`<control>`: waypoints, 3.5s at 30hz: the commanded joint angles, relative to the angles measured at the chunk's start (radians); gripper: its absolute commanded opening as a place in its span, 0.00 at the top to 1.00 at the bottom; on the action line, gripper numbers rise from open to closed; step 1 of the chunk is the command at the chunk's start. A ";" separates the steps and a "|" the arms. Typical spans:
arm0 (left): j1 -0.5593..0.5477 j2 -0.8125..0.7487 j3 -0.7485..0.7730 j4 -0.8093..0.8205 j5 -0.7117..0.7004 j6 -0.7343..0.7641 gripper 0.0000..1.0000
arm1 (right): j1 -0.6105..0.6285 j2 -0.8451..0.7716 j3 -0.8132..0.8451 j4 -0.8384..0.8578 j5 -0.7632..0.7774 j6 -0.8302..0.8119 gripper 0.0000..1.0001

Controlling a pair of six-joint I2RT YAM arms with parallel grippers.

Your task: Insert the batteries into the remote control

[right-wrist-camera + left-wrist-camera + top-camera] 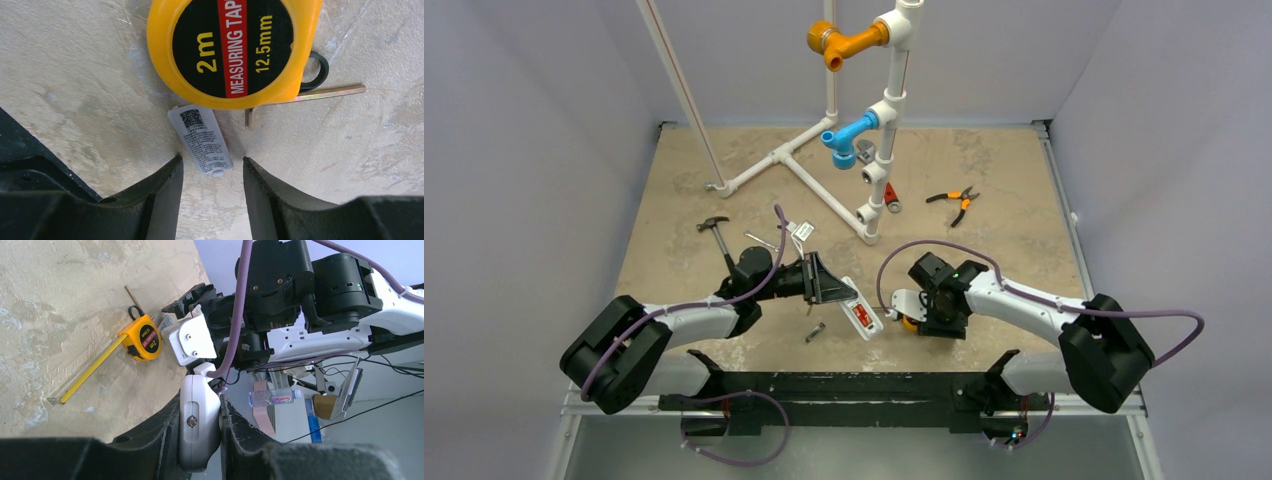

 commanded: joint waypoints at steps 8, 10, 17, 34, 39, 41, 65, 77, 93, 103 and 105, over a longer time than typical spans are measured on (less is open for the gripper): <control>0.006 -0.016 0.013 0.047 0.011 -0.009 1.00 | 0.007 0.010 -0.013 0.046 0.024 0.026 0.62; 0.005 -0.017 0.014 0.046 0.013 -0.009 1.00 | 0.007 0.013 -0.012 0.047 0.021 0.027 0.64; 0.006 -0.017 0.015 0.044 0.010 -0.010 1.00 | 0.007 -0.016 0.005 0.037 -0.034 0.023 0.67; 0.006 -0.017 0.019 0.043 0.011 -0.015 1.00 | 0.008 -0.124 0.035 -0.033 -0.101 0.039 0.77; 0.005 -0.013 0.024 0.040 0.006 -0.014 1.00 | 0.007 -0.134 0.072 -0.111 -0.087 0.046 0.78; 0.006 -0.013 0.030 0.031 0.005 -0.008 1.00 | 0.008 -0.144 0.083 -0.124 -0.083 0.057 0.78; 0.008 -0.282 -0.071 -0.228 -0.355 0.050 1.00 | 0.044 -0.238 0.141 0.162 -0.353 0.366 0.88; 0.025 -0.744 -0.016 -0.817 -0.730 0.180 1.00 | 0.179 -0.115 0.108 0.411 -0.265 0.672 0.84; 0.029 -0.760 -0.008 -0.900 -0.744 0.193 1.00 | 0.399 0.199 0.168 0.427 -0.110 0.837 0.74; 0.031 -0.770 -0.005 -0.921 -0.759 0.193 1.00 | 0.426 0.192 0.163 0.449 -0.057 0.843 0.48; 0.031 -0.767 -0.004 -0.923 -0.759 0.193 1.00 | 0.425 0.163 0.152 0.461 -0.053 0.843 0.47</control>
